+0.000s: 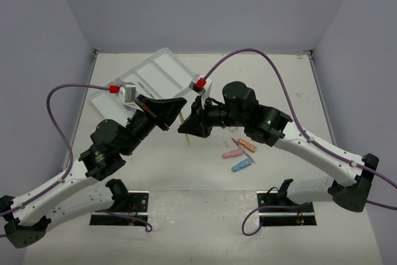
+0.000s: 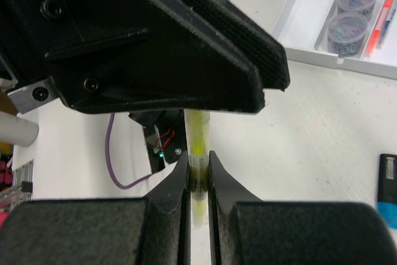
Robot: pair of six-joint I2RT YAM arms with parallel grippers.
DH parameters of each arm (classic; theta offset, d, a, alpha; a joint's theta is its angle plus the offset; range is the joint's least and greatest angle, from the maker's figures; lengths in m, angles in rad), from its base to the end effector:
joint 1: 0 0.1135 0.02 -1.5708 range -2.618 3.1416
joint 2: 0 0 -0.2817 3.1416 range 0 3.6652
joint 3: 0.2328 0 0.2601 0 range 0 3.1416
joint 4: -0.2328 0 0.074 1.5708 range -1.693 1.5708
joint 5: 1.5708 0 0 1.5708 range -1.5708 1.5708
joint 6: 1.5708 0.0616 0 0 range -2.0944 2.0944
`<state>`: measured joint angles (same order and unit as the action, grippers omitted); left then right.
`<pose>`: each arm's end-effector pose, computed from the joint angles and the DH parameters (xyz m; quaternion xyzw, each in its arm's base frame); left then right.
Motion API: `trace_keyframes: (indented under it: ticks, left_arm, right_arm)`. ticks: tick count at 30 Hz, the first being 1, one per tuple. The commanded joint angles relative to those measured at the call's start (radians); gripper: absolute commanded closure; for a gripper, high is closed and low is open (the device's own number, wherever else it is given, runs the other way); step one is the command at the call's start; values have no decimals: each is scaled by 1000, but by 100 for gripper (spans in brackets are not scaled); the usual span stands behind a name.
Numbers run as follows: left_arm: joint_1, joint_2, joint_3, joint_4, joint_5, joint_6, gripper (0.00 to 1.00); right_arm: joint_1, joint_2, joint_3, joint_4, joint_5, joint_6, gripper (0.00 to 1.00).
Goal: Sort the stationery into containers
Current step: Close the pen cap on the pen.
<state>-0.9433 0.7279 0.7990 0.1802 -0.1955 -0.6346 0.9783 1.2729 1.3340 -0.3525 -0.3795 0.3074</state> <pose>0.1201 -0.1452 0.4122 0.0176 0.6146 -0.5159 0.5965 0.1553 0.2715 0.4204 -0.3657 0.7069 0.4726 0.3785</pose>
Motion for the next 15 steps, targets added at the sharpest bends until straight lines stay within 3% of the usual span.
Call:
trace_keyframes:
  ticks: [1,9,12,15]
  left_arm:
    - [-37,-25,78,-350,0,30,71]
    - [-35,-16,210,-411,-52,78,17]
    - [-35,-28,226,-419,-56,83,6]
    - [-35,-33,230,-425,-64,85,7]
  right_arm:
    - [-40,-79,-101,428,41,42,100]
    - [2,-132,-293,493,36,66,100]
    - [0,-166,-328,490,32,76,100]
    - [4,-182,-342,481,20,77,100]
